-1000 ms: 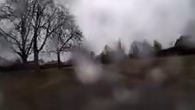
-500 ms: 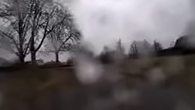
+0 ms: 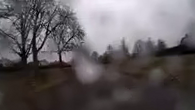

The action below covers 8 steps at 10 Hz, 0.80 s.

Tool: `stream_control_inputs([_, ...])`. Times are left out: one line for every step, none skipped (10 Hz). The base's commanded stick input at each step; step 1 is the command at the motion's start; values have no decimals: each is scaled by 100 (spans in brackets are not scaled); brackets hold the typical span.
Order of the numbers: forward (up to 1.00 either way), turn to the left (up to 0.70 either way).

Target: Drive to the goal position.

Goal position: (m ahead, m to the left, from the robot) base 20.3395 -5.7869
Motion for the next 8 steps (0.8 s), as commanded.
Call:
stream_control_inputs([100, 0])
stream_control_inputs([100, 0])
stream_control_inputs([100, 0])
stream_control_inputs([100, 0])
stream_control_inputs([100, 0])
stream_control_inputs([100, 0])
stream_control_inputs([100, 0])
stream_control_inputs([100, 0])
